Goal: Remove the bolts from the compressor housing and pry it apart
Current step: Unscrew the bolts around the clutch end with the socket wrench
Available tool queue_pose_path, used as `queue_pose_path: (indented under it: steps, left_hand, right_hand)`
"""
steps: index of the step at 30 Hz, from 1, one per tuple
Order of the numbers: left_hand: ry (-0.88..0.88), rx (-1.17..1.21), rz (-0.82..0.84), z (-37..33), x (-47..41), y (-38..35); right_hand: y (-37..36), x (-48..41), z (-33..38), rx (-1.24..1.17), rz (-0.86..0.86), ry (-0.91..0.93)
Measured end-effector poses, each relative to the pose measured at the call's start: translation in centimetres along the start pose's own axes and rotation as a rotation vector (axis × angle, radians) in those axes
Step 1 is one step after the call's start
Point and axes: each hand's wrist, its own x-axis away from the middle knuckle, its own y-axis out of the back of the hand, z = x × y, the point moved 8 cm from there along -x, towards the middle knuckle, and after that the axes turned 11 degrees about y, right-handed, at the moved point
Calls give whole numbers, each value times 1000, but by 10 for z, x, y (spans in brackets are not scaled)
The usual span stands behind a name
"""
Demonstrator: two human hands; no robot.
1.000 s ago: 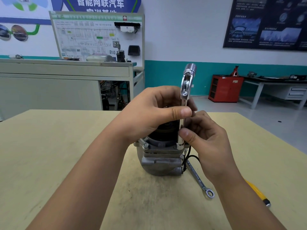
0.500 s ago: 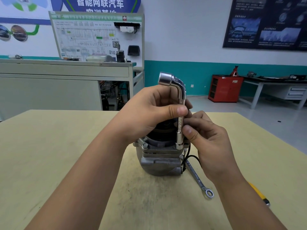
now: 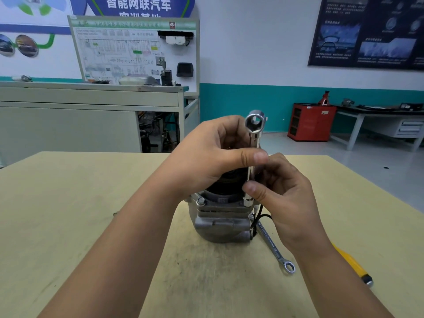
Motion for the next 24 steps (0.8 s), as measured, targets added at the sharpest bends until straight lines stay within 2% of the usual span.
queue_pose_path:
  steps: [3,11,24]
  left_hand:
    - [2,3,19,0,0,-1]
    - [-7,196,181,3,2,-8]
    - [-15,181,97,2,0,-4]
  right_hand:
    - [1,-1,-2,-14,-4,-10]
    - [2,0,-6,-50,-14,-30]
    - [-1,-1,1,-12,16,29]
